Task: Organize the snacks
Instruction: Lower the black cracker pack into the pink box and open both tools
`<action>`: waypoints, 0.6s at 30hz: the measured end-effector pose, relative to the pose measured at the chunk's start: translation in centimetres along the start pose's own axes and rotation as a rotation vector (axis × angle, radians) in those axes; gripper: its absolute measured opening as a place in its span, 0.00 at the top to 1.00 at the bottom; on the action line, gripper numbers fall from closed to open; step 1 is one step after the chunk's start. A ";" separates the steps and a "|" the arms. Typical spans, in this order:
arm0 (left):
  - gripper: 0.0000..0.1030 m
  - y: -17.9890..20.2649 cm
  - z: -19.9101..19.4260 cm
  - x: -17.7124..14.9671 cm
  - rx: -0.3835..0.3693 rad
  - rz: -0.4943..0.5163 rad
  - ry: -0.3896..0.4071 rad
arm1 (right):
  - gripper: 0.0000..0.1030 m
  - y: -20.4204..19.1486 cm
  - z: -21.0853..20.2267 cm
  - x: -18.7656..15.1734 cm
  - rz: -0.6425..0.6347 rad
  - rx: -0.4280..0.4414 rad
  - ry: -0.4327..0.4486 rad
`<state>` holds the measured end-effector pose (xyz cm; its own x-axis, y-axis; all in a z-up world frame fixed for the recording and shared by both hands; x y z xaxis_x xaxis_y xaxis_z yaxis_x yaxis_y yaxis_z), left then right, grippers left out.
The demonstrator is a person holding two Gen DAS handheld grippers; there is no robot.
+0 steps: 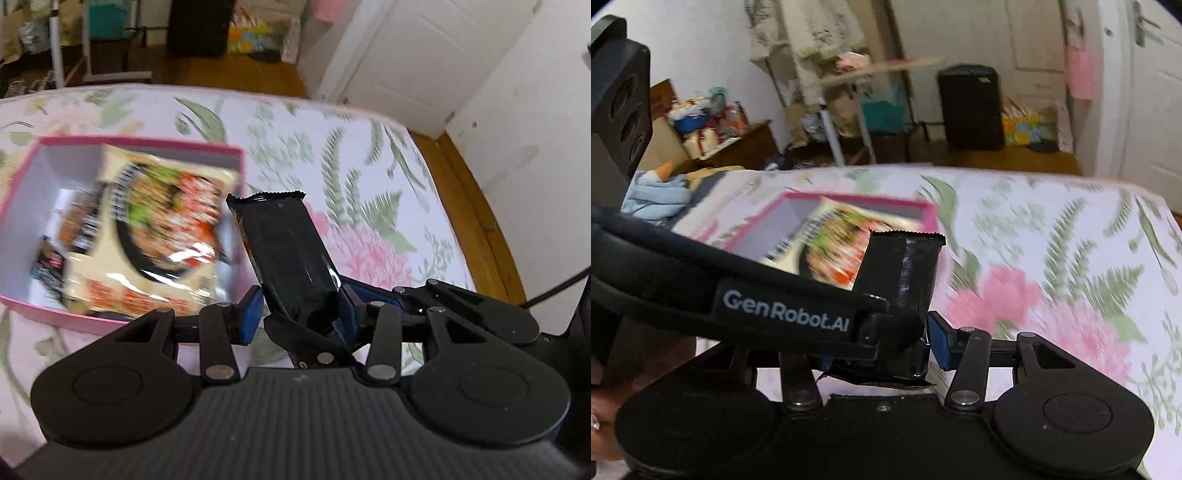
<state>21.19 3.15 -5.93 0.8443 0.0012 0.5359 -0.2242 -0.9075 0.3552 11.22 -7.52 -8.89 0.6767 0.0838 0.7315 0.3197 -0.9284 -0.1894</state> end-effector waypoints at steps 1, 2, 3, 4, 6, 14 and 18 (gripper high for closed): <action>0.59 -0.8 -0.8 0.4 0.001 -0.009 0.010 | 0.47 -1.0 0.2 0.6 -0.019 0.007 0.005; 0.59 -1.9 -1.6 0.8 0.002 -0.022 0.020 | 0.46 -1.8 0.6 1.2 -0.033 0.016 0.007; 0.59 -2.9 -2.3 1.2 0.004 -0.036 0.028 | 0.44 -2.7 1.0 1.8 -0.042 0.025 0.006; 0.59 -3.9 -2.7 1.4 0.009 -0.047 0.032 | 0.44 -3.6 1.5 2.3 -0.045 0.036 0.004; 0.59 -6.0 -3.4 1.8 0.030 -0.066 0.041 | 0.43 -5.3 2.6 3.2 -0.057 0.058 -0.005; 0.58 -14.0 -3.1 2.3 0.088 -0.152 0.044 | 0.43 -10.0 8.8 4.5 -0.066 0.121 -0.074; 0.58 -16.4 -2.7 2.7 0.153 -0.179 0.050 | 0.43 -11.2 11.4 4.6 -0.020 0.172 -0.099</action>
<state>25.80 19.20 -8.22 0.8380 0.1846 0.5134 0.0062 -0.9441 0.3295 18.36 7.36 -10.89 0.7281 0.1442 0.6701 0.4362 -0.8516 -0.2907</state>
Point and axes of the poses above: each gripper's, at about its wrist camera, not at the fingertips, and z roughly the way its jaws point, y to its right, x to its top, the point moved 4 cm from there along z, roughly the way its jaws point, and after that the axes turned 3 degrees about y, right-handed, at the moved point
